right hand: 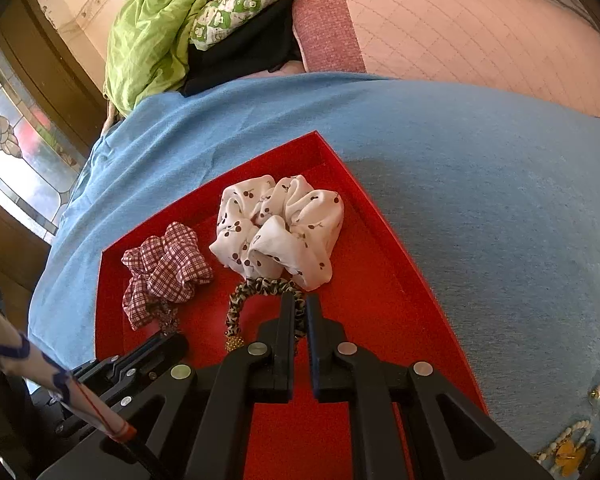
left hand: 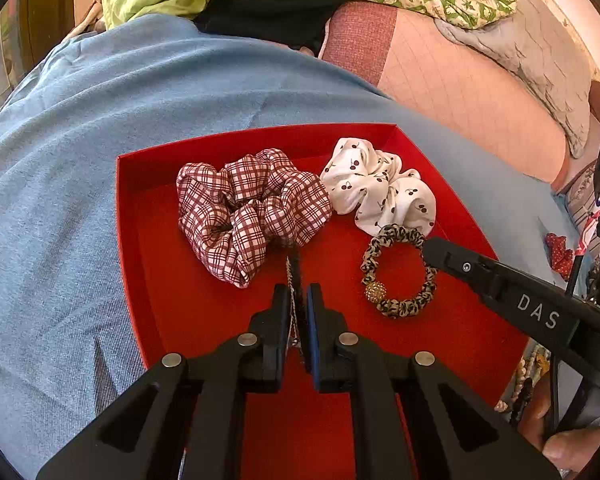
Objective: Organize jewelry
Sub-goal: 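Carry both held items over the red tray beside the scrunchies, then open both grippers to release the strand and hair tie in the tray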
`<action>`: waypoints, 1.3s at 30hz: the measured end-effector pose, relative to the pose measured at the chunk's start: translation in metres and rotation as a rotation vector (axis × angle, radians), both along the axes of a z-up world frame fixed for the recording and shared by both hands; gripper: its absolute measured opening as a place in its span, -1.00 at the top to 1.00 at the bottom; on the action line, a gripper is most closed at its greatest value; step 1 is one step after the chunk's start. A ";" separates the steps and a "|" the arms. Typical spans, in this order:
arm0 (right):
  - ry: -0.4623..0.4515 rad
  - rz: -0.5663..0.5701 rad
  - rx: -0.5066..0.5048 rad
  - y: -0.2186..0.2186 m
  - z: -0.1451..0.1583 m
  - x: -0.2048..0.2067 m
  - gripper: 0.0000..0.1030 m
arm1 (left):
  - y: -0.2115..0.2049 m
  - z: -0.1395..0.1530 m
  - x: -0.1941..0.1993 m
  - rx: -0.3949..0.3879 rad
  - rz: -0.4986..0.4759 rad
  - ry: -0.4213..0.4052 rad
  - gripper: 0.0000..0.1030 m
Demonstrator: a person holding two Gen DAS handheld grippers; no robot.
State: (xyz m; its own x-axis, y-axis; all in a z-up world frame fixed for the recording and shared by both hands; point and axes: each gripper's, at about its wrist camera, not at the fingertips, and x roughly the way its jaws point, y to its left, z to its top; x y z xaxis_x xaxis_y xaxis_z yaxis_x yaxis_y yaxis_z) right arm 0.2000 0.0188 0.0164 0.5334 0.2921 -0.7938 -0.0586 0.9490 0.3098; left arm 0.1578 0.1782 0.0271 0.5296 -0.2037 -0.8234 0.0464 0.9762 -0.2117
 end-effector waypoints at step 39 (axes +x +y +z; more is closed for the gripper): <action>-0.053 0.035 0.023 -0.020 0.030 -0.041 0.60 | 0.000 0.029 -0.015 0.043 0.045 -0.122 -0.10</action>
